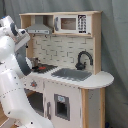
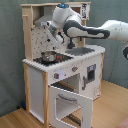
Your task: Play with the kitchen
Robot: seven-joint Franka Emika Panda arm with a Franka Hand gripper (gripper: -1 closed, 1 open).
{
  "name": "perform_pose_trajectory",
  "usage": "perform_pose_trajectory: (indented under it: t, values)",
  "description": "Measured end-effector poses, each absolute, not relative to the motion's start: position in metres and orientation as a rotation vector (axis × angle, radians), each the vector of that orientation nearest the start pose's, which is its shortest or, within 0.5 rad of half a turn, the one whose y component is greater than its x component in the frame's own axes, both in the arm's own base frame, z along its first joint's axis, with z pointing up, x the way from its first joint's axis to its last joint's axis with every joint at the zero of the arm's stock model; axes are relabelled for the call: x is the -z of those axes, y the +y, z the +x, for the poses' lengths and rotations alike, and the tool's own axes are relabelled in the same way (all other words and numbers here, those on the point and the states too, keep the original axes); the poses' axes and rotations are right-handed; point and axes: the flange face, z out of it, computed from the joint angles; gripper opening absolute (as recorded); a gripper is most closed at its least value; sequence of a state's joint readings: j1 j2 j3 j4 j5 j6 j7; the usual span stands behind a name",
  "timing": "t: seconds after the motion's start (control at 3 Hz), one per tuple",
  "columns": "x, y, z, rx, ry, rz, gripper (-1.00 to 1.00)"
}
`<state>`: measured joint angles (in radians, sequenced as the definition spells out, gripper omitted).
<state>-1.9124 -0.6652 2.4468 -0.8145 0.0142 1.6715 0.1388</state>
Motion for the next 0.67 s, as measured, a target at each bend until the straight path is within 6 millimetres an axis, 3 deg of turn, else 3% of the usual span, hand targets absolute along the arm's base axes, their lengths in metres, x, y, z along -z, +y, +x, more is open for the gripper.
perform_pose_trajectory:
  t: [0.67]
  values:
    - [-0.625,0.568,0.444,0.939,-1.210,-3.194,1.00]
